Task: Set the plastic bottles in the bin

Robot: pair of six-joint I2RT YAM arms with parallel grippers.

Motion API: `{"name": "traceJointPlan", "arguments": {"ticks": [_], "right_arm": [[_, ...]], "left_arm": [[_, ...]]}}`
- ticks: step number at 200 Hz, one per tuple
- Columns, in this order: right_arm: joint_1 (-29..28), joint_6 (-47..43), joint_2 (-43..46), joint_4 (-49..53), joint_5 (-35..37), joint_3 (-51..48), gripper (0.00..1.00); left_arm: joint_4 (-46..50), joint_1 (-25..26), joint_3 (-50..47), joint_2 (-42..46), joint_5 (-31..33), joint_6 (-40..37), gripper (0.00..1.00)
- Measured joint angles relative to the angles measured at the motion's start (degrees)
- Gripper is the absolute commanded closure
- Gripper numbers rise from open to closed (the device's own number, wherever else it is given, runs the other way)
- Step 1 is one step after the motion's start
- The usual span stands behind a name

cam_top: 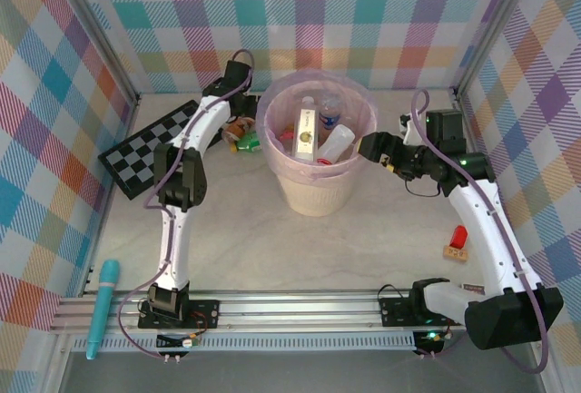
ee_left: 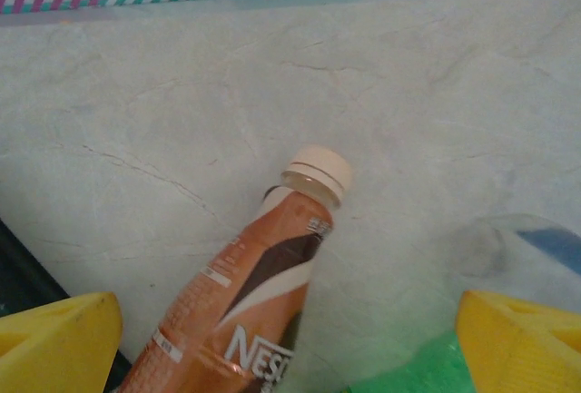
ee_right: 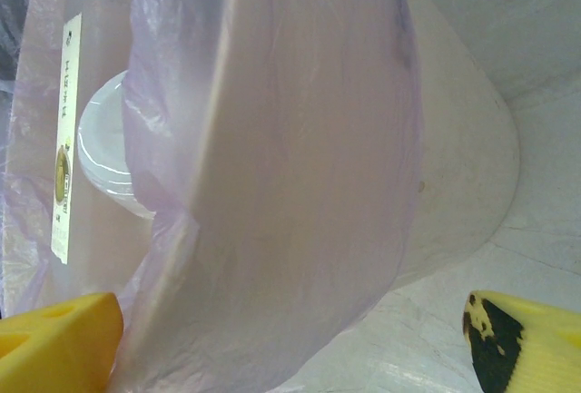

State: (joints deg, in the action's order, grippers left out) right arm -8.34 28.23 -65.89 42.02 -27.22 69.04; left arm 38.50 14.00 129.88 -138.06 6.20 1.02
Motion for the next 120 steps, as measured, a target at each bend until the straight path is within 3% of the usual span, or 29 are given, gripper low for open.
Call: {"name": "traceJointPlan", "arguments": {"ticks": [77,120], "right_arm": [[0.0,-0.2,0.1,0.1,0.0,0.0,0.04],[0.0,-0.2,0.1,0.1,-0.1,0.0,0.04]], "left_arm": [[8.1,-0.4,3.0,-5.0,0.3,-2.4,0.11],[8.1,-0.4,-2.4,-4.9,-1.2,-2.9,0.17]]}}
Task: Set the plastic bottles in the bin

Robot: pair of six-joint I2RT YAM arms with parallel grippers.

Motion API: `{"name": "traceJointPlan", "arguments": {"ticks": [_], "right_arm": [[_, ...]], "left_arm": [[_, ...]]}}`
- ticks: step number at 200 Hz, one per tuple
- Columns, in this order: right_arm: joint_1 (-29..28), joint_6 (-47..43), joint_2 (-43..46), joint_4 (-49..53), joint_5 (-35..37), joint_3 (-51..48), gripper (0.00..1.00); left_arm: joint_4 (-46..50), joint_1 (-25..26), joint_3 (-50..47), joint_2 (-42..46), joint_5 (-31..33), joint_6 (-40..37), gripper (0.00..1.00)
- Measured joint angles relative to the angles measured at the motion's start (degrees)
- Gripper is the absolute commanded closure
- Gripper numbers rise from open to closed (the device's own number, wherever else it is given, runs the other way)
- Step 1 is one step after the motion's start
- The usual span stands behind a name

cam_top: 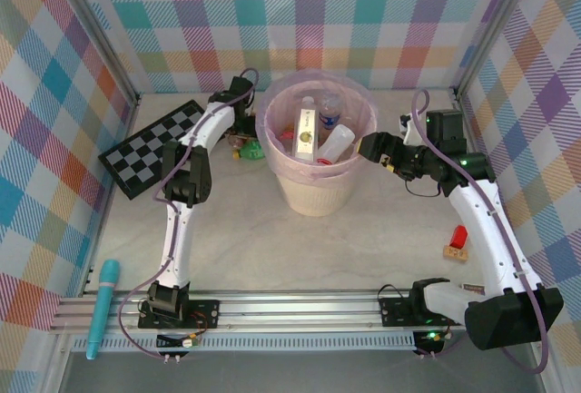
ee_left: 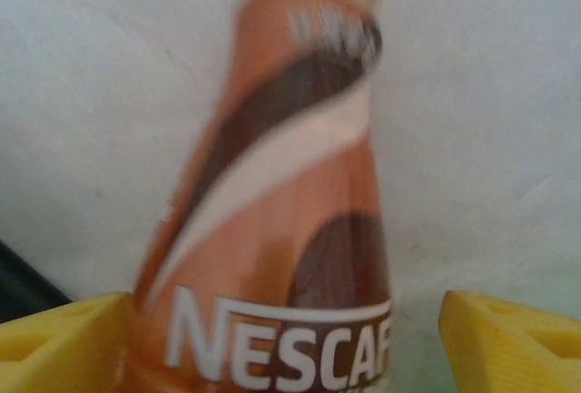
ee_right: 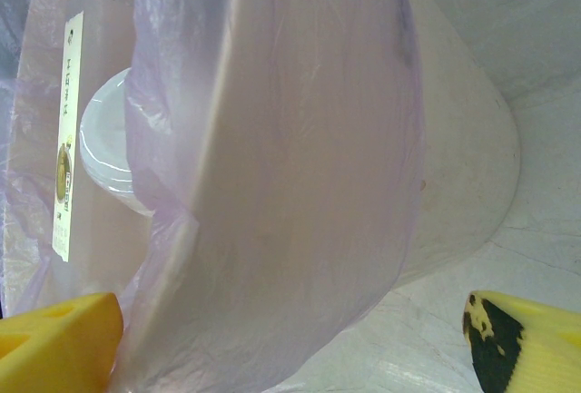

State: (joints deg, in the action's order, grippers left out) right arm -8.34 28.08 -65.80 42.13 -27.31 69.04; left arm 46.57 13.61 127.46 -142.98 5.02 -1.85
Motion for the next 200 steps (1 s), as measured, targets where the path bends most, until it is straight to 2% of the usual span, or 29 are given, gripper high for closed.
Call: {"name": "traceJointPlan", "arguments": {"ticks": [54,123,167,200], "right_arm": [[0.0,0.0,0.5,0.2,-0.2,0.0,0.04],[0.0,0.0,0.6,0.5,-0.2,0.0,0.04],[0.0,0.0,0.6,0.5,-0.2,0.0,0.04],[0.0,0.0,0.6,0.4,-0.1,0.0,0.04]], "left_arm": [[-1.3,0.0,-7.2,3.2,-1.2,1.3,0.35],[-5.0,0.0,-15.1,11.5,-1.5,2.9,0.42],[-6.6,-0.1,-18.5,23.3,-0.9,3.8,0.46],[-7.8,-0.2,-22.8,36.1,-0.8,5.1,0.55]]}}
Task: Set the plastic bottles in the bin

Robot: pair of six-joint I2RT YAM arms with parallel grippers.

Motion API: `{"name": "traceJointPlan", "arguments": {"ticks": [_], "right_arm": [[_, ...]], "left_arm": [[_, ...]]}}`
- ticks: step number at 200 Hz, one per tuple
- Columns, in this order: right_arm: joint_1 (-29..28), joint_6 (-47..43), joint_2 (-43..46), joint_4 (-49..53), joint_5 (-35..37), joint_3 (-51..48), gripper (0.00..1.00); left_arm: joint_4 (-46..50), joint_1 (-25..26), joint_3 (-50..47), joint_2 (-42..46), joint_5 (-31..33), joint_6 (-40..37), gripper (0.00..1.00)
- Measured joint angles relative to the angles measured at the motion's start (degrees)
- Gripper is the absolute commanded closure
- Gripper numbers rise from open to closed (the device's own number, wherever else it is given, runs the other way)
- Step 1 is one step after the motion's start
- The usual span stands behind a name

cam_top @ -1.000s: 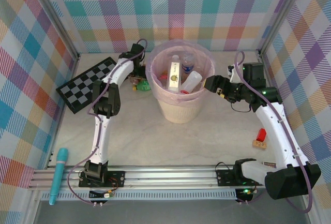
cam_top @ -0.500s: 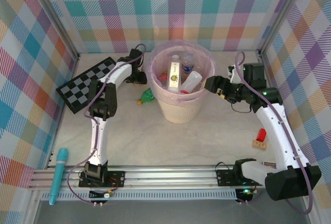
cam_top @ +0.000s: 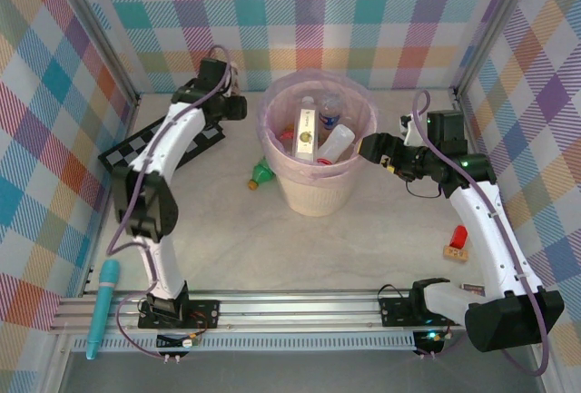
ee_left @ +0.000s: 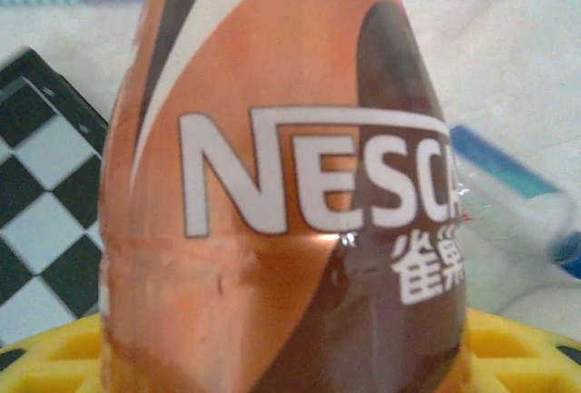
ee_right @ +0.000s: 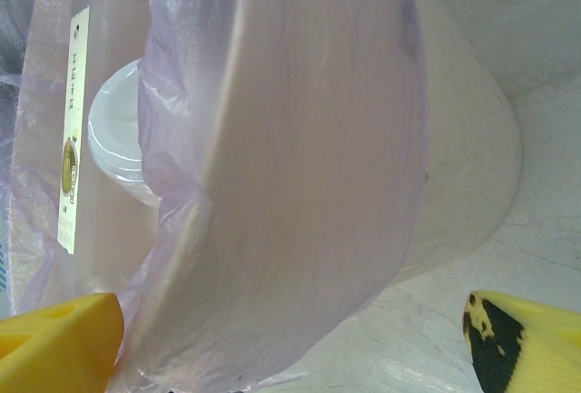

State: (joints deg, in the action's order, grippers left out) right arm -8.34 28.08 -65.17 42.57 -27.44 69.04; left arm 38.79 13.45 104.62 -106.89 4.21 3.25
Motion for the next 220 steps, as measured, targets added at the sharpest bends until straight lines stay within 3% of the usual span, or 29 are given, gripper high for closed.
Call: {"name": "traceJointPlan", "arguments": {"ticks": [60,89,120,160,196,220], "right_arm": [[0.0,-0.1,0.0,0.0,0.5,0.0,0.04],[0.0,0.0,0.0,-0.1,0.5,0.0,0.04],[0.0,0.0,0.0,-0.1,0.5,0.0,0.04],[0.0,0.0,0.0,-0.1,0.5,0.0,0.04],[0.0,-0.1,0.0,0.0,0.6,0.0,0.04],[0.0,-0.1,0.0,0.0,0.7,0.0,0.04]], "left_arm": [[0.3,1.3,-2.6,24.1,-1.7,7.1,0.71],[0.7,9.6,-1.9,30.9,-0.5,9.7,0.73],[2.9,18.6,-0.2,29.9,0.9,10.8,0.75],[5.9,23.8,0.3,23.5,1.6,11.3,0.73],[8.2,25.9,0.4,18.7,1.9,12.1,0.63],[8.2,26.1,0.4,18.6,2.0,12.5,0.49]]}}
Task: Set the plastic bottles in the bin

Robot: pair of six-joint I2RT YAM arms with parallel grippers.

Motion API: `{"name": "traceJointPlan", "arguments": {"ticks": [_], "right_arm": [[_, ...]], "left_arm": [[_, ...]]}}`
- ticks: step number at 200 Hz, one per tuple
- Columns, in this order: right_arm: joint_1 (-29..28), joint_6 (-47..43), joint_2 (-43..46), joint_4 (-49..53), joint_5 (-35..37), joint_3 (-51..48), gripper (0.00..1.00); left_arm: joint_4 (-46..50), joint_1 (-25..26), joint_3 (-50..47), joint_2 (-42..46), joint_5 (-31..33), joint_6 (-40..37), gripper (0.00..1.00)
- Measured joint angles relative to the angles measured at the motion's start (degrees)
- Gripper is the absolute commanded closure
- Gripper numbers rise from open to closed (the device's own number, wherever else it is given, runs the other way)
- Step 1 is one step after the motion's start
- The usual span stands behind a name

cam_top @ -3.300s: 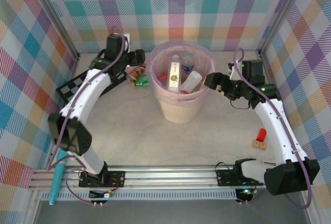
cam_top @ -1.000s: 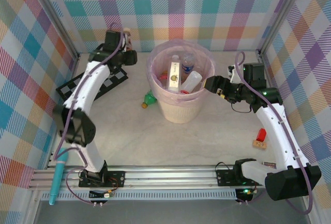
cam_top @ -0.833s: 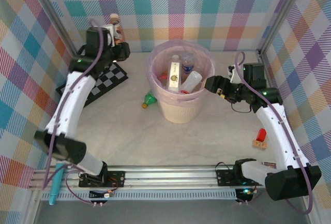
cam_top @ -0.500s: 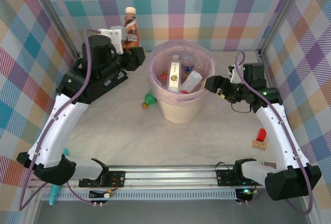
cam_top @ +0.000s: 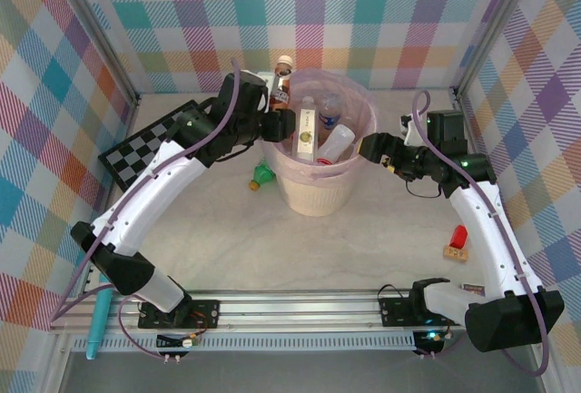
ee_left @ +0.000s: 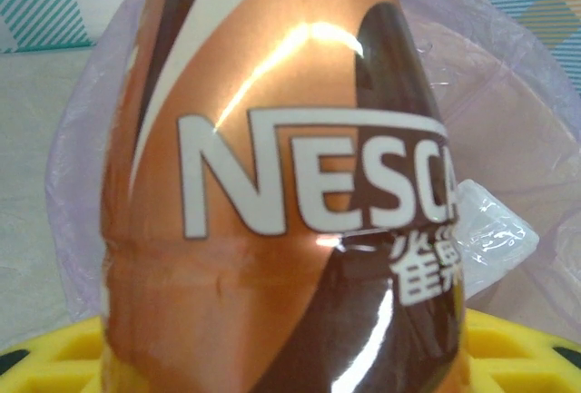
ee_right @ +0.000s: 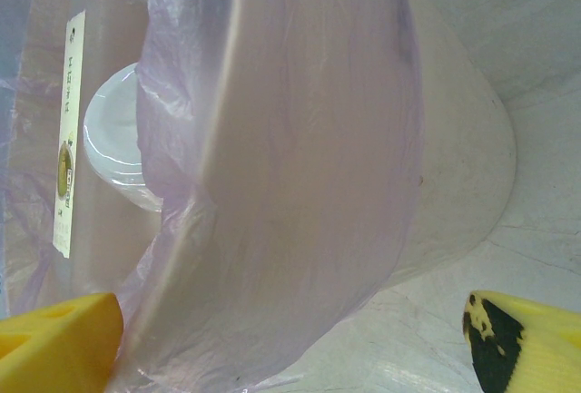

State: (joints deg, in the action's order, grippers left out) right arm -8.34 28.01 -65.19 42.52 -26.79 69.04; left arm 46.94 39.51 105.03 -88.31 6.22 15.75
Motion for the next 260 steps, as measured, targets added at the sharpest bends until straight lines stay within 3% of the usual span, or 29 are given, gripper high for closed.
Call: {"name": "traceJointPlan", "arguments": {"ticks": [54,97,120,145,169,221,260], "right_arm": [[0.0,0.0,0.0,0.0,0.0,0.0,0.04],[0.0,0.0,0.0,0.0,0.1,0.0,0.04],[0.0,0.0,0.0,0.0,0.2,0.0,0.04],[0.0,0.0,0.0,0.0,0.2,0.0,0.04],[0.0,0.0,0.0,0.0,0.2,0.0,0.04],[0.0,0.0,0.0,-0.1,0.2,0.0,0.04],[0.0,0.0,0.0,-0.1,0.2,0.0,0.04]], "left_arm": [[-0.2,0.1,-0.6,0.4,0.9,0.0,0.28],[-0.2,0.1,-0.6,0.4,1.1,-0.3,0.23],[-0.4,0.1,-0.5,0.4,1.4,-0.5,0.3],[-1.2,0.1,-0.5,0.4,1.5,-0.9,0.51],[-1.9,0.1,0.7,-0.2,1.3,-2.1,0.61],[-2.0,0.1,4.2,-7.0,1.2,-3.5,0.63],[-1.9,0.1,4.6,-10.7,1.6,-4.2,0.7]]}}
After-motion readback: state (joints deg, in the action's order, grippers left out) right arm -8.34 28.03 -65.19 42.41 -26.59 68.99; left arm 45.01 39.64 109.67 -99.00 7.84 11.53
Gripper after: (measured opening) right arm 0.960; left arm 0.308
